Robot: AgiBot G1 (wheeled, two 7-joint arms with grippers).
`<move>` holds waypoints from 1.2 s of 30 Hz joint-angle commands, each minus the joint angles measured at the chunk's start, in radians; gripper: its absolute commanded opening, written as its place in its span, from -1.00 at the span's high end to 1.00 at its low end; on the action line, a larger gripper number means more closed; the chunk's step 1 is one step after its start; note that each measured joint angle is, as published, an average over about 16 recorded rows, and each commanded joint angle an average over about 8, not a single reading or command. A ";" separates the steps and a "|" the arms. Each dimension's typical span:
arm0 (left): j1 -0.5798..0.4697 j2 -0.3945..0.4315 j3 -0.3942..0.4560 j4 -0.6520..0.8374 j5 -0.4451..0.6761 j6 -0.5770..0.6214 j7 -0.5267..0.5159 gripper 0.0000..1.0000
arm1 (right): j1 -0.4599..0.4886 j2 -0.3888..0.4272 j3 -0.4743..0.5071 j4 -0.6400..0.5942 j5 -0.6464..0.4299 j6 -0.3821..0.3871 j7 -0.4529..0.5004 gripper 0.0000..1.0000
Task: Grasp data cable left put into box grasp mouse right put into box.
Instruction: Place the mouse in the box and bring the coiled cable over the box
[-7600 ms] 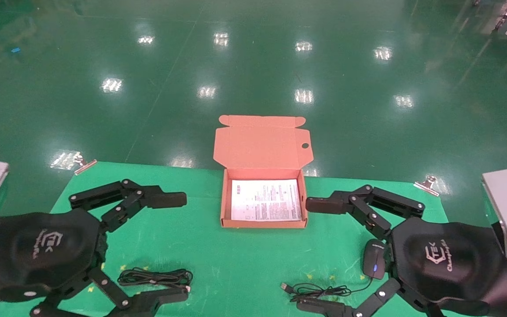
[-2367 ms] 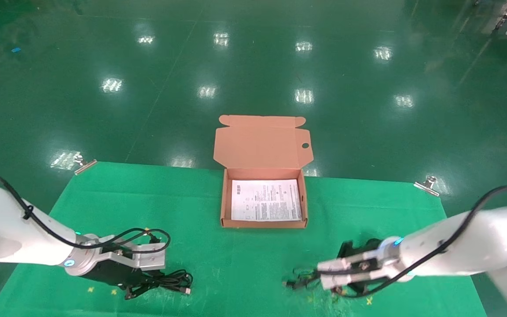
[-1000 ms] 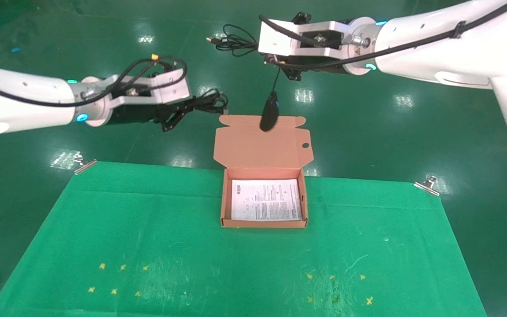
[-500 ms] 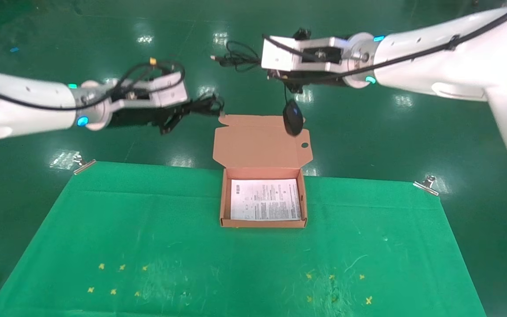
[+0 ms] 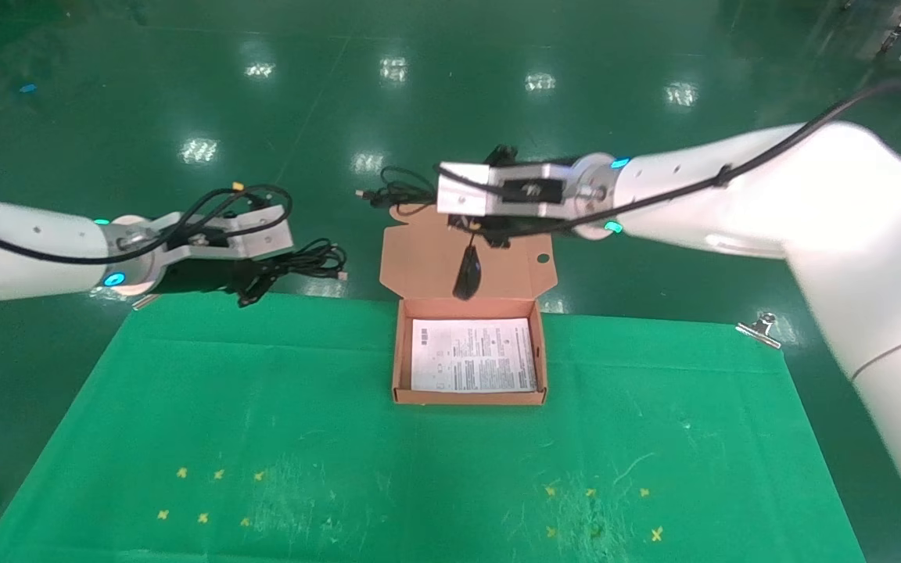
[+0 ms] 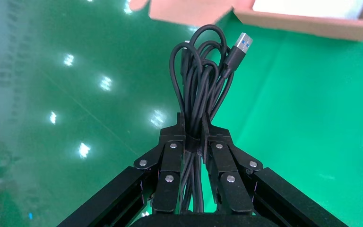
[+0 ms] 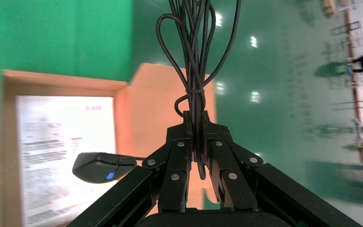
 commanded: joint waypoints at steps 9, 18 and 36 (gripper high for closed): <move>0.039 -0.046 0.018 -0.104 0.059 0.037 -0.108 1.00 | -0.034 -0.006 -0.095 0.016 0.041 0.017 0.043 1.00; 0.060 -0.067 0.023 -0.180 0.095 0.049 -0.179 1.00 | -0.056 -0.011 -0.197 0.048 0.102 0.041 0.119 1.00; 0.075 -0.080 0.026 -0.239 0.127 0.057 -0.237 1.00 | -0.071 -0.008 -0.432 -0.119 0.262 0.145 0.309 0.17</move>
